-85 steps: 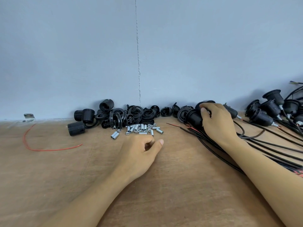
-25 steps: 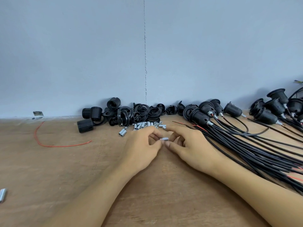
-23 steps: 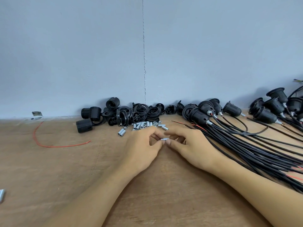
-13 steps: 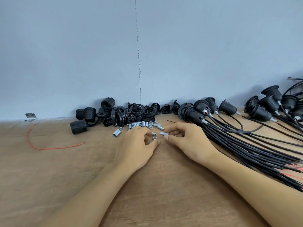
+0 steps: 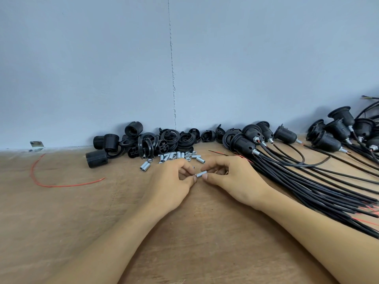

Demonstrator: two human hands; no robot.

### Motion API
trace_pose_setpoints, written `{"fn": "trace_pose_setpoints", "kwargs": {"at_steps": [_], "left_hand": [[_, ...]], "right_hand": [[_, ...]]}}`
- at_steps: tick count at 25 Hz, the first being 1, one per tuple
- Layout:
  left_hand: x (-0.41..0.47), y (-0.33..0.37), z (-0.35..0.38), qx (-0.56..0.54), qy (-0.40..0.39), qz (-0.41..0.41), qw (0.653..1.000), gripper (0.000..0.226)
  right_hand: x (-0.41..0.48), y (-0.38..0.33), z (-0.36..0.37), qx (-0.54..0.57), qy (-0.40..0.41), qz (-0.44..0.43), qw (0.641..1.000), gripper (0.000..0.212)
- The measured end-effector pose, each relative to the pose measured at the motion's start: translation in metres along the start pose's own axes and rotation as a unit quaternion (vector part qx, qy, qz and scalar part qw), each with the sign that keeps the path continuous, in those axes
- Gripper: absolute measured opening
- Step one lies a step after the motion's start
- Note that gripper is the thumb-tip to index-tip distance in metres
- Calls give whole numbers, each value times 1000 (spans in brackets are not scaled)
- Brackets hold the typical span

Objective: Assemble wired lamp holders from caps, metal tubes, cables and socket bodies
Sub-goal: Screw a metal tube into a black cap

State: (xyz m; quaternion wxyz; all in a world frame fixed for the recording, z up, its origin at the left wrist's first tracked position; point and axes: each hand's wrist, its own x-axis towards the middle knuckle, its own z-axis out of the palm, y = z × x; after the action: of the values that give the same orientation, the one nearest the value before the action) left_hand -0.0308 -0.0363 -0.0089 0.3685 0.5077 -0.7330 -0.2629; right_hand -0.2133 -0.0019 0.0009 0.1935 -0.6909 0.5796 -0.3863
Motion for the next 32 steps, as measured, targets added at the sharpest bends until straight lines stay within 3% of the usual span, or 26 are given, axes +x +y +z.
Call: {"fn": "trace_pose_setpoints", "kwargs": {"at_steps": [4, 9, 11, 17, 24, 28, 32], "left_hand": [[-1, 8, -2, -138, 11, -70, 988, 15], [-3, 13, -4, -319, 13, -145, 937, 16], [-4, 14, -2, -349, 17, -143, 926, 17], [-4, 13, -2, -412, -8, -172, 894, 18], [0, 14, -3, -541, -43, -223, 810, 15], [1, 12, -5, -540, -60, -222, 810, 13], [0, 11, -7, -523, -85, -196, 825, 34]], "right_hand": [[0, 3, 2, 14, 34, -22, 999, 10], [-4, 0, 7, -35, 48, -78, 995, 19], [-6, -3, 9, -51, 64, -100, 992, 26], [-3, -1, 9, -37, 101, -94, 990, 17], [-5, -3, 11, -59, 127, -115, 983, 15], [-4, -4, 11, -38, 127, -103, 986, 10], [-3, -5, 10, 29, 132, -69, 989, 3]]}}
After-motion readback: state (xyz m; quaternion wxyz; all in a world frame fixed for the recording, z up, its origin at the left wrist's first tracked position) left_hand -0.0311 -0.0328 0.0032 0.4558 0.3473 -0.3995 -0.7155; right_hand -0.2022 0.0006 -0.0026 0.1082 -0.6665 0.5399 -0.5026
